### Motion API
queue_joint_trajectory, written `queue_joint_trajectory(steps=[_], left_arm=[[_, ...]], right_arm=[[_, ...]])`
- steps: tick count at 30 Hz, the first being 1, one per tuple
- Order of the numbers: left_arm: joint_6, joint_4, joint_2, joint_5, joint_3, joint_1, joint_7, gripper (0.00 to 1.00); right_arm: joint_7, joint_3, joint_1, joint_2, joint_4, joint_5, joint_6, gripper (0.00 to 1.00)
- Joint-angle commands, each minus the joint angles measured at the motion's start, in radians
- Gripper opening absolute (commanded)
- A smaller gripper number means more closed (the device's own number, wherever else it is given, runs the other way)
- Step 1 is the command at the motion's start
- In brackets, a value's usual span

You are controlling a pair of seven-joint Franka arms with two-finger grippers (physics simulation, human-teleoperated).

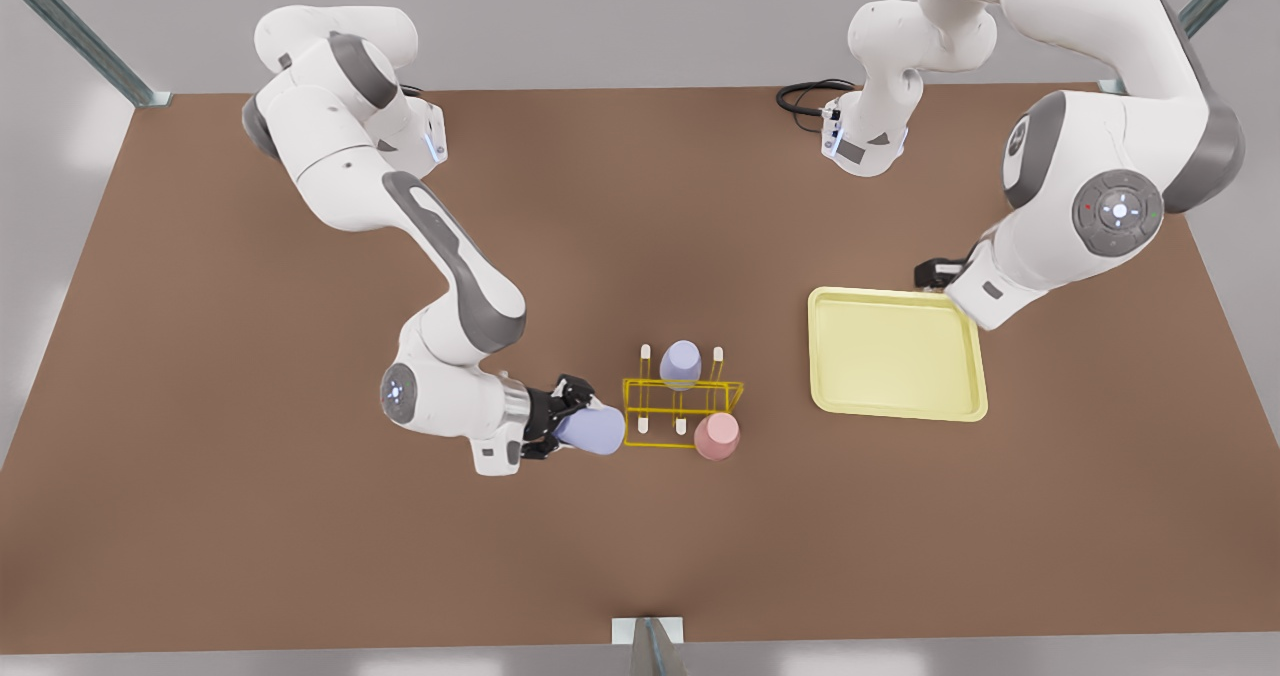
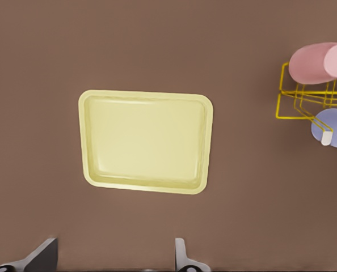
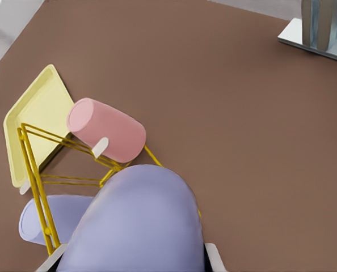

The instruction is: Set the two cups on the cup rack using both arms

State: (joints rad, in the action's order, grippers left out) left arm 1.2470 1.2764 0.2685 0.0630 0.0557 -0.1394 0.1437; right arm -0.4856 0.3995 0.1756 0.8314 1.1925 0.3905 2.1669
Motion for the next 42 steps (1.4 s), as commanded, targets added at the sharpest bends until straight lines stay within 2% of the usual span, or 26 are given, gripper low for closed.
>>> queue_joint_trajectory(steps=[1, 7, 20, 21, 22, 36, 37, 38, 39, 40, 41, 42], left_arm=[[-0.063, 0.000, -0.002, -0.035, 0.001, 0.020, -0.233, 1.00], [-0.072, -0.002, -0.005, -0.029, 0.007, 0.018, -0.233, 1.00], [-0.072, 0.000, -0.003, -0.026, 0.006, 0.020, -0.231, 1.00], [-0.072, 0.000, -0.003, -0.026, 0.006, 0.020, -0.231, 1.00], [-0.072, 0.000, -0.003, -0.026, 0.006, 0.020, -0.231, 1.00], [-0.069, -0.002, -0.003, -0.025, 0.007, 0.018, -0.230, 1.00], [-0.069, -0.002, -0.003, -0.025, 0.007, 0.018, -0.230, 1.00], [-0.069, -0.002, -0.003, -0.025, 0.007, 0.017, -0.230, 1.00], [-0.069, -0.002, -0.003, -0.025, 0.007, 0.017, -0.231, 1.00], [-0.069, -0.002, -0.003, -0.025, 0.007, 0.017, -0.230, 1.00], [-0.069, -0.002, -0.003, -0.025, 0.007, 0.017, -0.231, 1.00], [-0.069, -0.002, -0.003, -0.025, 0.007, 0.017, -0.231, 1.00]], right_arm=[[0.021, 0.001, 0.010, 0.011, -0.011, 0.010, 0.057, 0.83], [0.021, 0.001, 0.054, 0.040, -0.016, 0.022, 0.123, 0.84], [0.013, 0.002, 0.085, 0.072, -0.037, 0.033, 0.125, 0.84], [0.013, 0.001, 0.085, 0.074, -0.036, 0.033, 0.125, 0.97], [0.007, 0.001, 0.085, 0.072, -0.036, 0.033, 0.125, 1.00], [0.015, 0.002, 0.113, 0.086, -0.102, 0.050, 0.108, 1.00], [0.027, -0.013, 0.110, 0.048, -0.096, 0.053, 0.073, 1.00], [0.180, -0.114, 0.108, -0.021, -0.080, 0.051, -0.066, 1.00], [0.313, -0.287, 0.143, -0.055, -0.071, 0.021, -0.253, 1.00], [0.519, -0.402, 0.159, -0.066, -0.068, -0.103, -0.422, 1.00], [0.605, -0.415, 0.133, -0.060, -0.048, -0.252, -0.479, 1.00], [0.634, -0.481, 0.072, -0.061, -0.044, -0.341, -0.596, 1.00]])
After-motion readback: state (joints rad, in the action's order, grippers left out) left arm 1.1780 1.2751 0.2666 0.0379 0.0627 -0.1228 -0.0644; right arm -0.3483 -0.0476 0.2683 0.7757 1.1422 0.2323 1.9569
